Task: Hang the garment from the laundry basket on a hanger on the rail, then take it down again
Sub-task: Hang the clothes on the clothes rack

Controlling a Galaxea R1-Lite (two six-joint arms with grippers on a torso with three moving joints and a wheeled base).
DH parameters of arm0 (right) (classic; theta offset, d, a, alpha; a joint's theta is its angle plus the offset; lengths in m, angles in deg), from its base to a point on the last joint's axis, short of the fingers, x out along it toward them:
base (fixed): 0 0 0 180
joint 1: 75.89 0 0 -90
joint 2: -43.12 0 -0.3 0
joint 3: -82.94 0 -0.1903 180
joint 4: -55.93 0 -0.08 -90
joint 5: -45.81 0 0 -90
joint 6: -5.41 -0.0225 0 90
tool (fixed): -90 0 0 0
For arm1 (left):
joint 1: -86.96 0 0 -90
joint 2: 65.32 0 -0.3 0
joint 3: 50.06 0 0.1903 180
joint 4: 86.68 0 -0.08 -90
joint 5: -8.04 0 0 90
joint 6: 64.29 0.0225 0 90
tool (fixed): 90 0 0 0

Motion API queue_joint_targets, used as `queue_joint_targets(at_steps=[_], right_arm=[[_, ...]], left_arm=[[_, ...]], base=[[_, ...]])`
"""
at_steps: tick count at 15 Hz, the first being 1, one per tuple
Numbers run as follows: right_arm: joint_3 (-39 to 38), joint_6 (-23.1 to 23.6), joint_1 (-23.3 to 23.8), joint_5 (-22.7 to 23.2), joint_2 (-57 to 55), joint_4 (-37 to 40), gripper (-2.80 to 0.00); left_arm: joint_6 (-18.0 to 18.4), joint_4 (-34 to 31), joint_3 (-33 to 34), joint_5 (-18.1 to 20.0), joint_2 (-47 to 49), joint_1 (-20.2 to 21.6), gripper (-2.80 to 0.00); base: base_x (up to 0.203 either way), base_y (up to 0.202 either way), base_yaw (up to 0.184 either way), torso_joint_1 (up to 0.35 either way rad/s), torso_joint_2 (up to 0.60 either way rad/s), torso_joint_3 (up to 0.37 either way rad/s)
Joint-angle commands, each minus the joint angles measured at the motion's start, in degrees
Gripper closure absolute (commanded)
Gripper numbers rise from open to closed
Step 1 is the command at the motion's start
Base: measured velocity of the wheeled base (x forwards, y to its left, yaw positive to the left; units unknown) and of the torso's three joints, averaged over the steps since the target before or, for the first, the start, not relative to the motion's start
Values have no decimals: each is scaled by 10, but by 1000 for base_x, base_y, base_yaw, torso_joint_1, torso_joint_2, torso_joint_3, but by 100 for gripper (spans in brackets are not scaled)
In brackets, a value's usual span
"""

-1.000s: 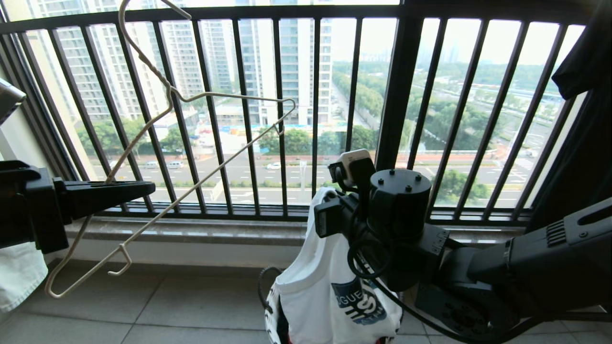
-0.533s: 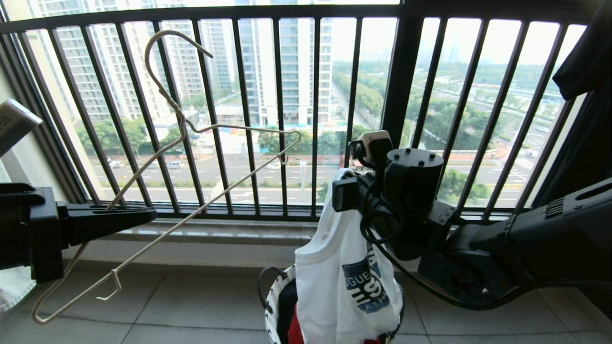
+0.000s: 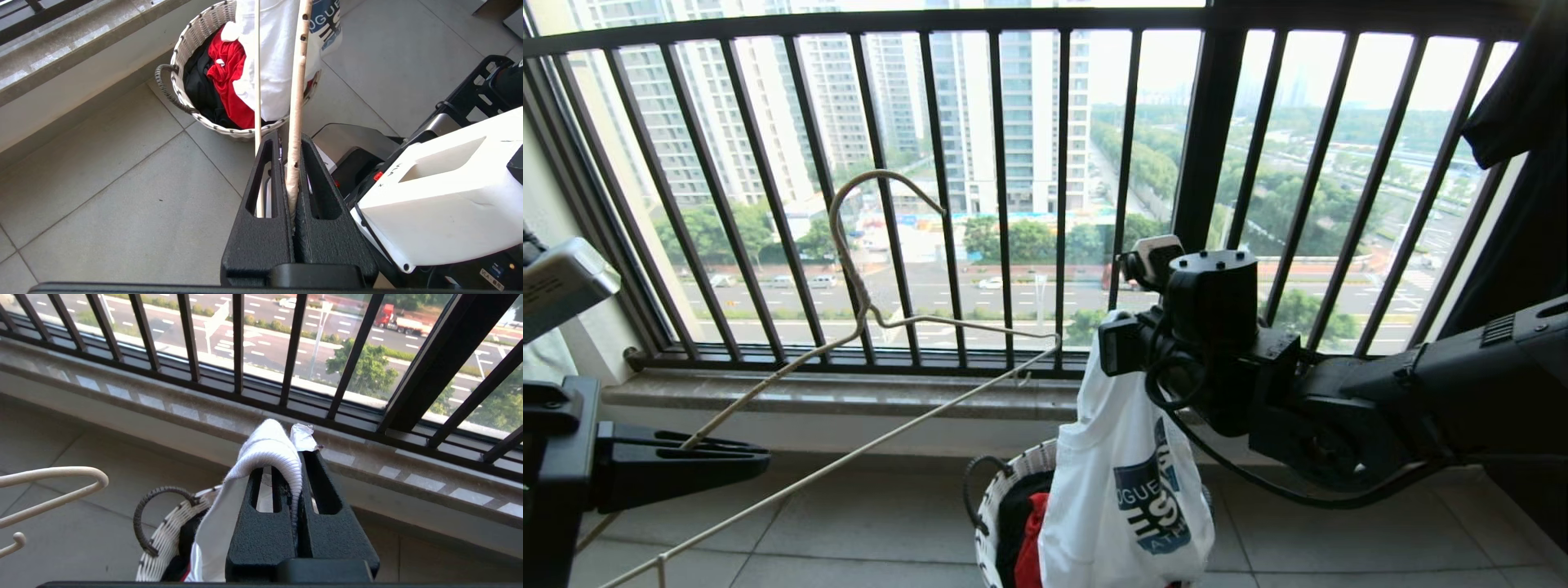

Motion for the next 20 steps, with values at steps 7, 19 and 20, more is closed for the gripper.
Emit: queue_joint_targets(at_steps=[7, 19, 20], right_arm=[[184, -142, 2, 81, 33, 348, 0], [219, -158, 8, 97, 5, 386, 0], [218, -158, 7, 97, 6, 386, 0]], left_arm=[[0, -2, 8, 2, 2, -35, 0], [-5, 5, 15, 7, 24, -61, 0], [-6, 6, 15, 7, 27, -61, 0]], base=[[0, 0, 0, 0, 0, 0], [0, 0, 0, 0, 0, 0], [0, 0, 0, 0, 0, 0]])
